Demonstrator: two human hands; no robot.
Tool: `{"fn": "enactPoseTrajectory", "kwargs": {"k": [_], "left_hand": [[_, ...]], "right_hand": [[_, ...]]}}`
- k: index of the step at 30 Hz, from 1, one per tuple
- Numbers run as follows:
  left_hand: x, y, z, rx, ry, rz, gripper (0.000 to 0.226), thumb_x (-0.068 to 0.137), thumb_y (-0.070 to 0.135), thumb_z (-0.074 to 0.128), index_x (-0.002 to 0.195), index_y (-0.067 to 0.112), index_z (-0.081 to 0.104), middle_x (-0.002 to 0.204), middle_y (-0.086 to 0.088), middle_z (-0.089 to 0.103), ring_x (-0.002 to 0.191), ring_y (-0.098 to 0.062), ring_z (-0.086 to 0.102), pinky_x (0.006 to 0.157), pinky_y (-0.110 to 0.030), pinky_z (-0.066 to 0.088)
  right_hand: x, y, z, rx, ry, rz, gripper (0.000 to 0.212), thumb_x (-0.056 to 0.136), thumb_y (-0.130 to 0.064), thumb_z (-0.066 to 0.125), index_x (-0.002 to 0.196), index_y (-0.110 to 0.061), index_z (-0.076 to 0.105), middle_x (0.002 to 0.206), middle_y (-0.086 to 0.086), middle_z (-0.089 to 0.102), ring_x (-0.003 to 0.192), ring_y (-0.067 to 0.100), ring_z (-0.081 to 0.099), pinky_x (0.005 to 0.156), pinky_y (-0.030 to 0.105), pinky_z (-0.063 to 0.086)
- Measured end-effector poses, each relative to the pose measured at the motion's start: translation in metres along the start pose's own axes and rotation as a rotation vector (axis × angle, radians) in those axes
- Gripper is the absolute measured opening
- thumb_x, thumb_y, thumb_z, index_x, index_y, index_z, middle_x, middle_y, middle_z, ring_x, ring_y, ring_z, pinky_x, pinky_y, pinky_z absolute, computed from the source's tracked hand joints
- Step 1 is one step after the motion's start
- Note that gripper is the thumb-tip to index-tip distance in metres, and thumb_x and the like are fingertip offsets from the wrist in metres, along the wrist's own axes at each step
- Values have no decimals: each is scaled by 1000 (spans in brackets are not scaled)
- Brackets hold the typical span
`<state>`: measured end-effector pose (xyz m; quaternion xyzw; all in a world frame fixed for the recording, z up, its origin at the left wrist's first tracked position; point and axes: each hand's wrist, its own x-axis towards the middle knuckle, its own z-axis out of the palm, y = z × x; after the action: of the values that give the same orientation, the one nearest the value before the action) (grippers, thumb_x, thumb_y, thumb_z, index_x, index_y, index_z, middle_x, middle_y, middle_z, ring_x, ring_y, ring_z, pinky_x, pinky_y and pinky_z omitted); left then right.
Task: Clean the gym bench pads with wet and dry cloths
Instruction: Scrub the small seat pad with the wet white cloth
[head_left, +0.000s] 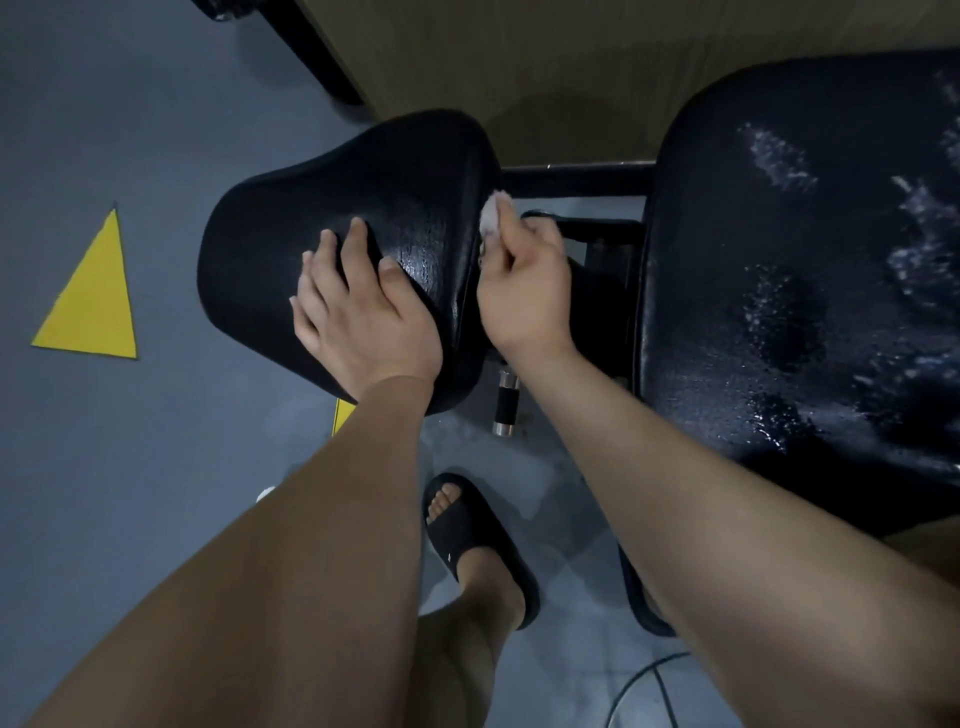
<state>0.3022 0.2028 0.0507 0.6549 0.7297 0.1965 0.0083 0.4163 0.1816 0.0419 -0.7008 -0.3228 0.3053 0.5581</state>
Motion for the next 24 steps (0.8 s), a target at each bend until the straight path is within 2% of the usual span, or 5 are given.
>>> {"fn": "enactPoseTrajectory", "kwargs": {"k": [3, 9, 14, 18, 24], "left_hand": [[-1, 0, 1, -1, 0, 1, 50, 101, 40, 31, 149, 34, 46, 159, 7, 39, 151, -18, 25, 123, -50, 15], [1, 0, -1, -4, 2, -1, 50, 101, 39, 33, 148, 33, 47, 159, 5, 40, 150, -19, 27, 122, -51, 17], [-1, 0, -1, -7, 1, 5, 49, 101, 39, 34, 148, 33, 47, 158, 6, 40, 150, -19, 27, 123, -50, 16], [0, -1, -1, -15, 6, -4, 49, 100, 37, 38, 148, 33, 48, 158, 4, 41, 149, -21, 29, 122, -51, 17], [0, -1, -2, -15, 5, 1, 49, 100, 36, 38, 148, 32, 47, 157, 3, 41, 149, -21, 29, 122, -52, 17]], "right_hand": [[-47, 3, -3, 18, 2, -84, 43, 100, -10, 53, 143, -10, 56, 108, 12, 54, 93, 17, 60, 88, 15, 50], [-24, -7, 2, -36, -41, -245, 42, 96, -6, 56, 137, -6, 62, 104, 11, 50, 90, 19, 58, 92, 22, 52], [28, -18, 6, -12, 14, -119, 40, 101, -7, 56, 140, -8, 60, 109, 7, 49, 87, 3, 55, 93, 1, 38], [-18, -14, -3, -61, -63, -223, 40, 97, -5, 54, 137, -7, 62, 108, 8, 49, 94, 17, 59, 97, 22, 50], [58, -31, 11, -129, -11, -96, 33, 98, -1, 52, 126, -5, 70, 102, 5, 45, 93, 14, 55, 87, 5, 37]]}}
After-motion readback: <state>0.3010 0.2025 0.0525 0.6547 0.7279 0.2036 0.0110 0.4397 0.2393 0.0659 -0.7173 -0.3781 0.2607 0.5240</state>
